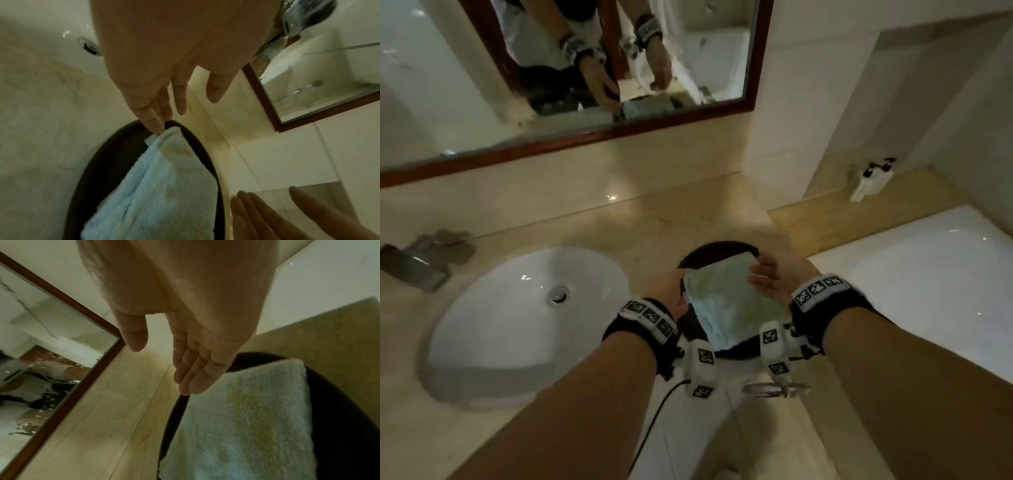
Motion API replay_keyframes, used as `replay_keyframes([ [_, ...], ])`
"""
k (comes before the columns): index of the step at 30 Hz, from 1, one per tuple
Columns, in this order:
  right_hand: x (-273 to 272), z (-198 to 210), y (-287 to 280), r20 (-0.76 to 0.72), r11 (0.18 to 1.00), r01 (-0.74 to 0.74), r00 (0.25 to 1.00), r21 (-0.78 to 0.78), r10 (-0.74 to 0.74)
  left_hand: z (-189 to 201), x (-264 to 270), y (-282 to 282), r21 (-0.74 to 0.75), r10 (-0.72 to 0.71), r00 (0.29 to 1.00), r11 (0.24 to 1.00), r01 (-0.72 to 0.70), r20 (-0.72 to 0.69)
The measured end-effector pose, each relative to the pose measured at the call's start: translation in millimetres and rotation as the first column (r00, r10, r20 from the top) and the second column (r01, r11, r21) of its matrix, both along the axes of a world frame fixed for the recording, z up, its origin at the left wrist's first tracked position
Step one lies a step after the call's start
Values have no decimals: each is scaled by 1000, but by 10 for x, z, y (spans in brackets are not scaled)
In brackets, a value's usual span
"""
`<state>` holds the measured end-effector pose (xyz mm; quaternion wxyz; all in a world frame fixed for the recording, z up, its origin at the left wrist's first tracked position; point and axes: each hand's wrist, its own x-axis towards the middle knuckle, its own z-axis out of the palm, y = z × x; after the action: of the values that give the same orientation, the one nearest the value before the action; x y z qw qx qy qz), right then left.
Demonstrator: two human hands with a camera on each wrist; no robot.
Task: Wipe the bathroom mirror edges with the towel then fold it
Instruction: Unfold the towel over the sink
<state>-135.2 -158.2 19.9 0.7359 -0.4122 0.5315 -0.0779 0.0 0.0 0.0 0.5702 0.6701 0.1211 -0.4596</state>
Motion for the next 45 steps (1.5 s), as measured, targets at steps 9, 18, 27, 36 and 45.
replay_keyframes([
  [9,113,-620,-132,-90,986,-120,987,113,130,-315,0,-320,224,-76,996,973,62,53],
  [18,150,-675,-381,-44,931,-127,988,343,151,-801,61,-360,304,-115,987,949,77,112],
  [27,207,-681,-245,-79,966,-171,979,195,189,-252,-194,-335,93,-159,981,984,149,112],
  [36,170,-83,77,-154,911,-389,917,-136,369,241,-184,-330,-76,-350,934,932,355,70],
  [45,135,968,98,-13,908,-329,941,-261,338,1231,7,-320,-292,-394,899,852,435,190],
])
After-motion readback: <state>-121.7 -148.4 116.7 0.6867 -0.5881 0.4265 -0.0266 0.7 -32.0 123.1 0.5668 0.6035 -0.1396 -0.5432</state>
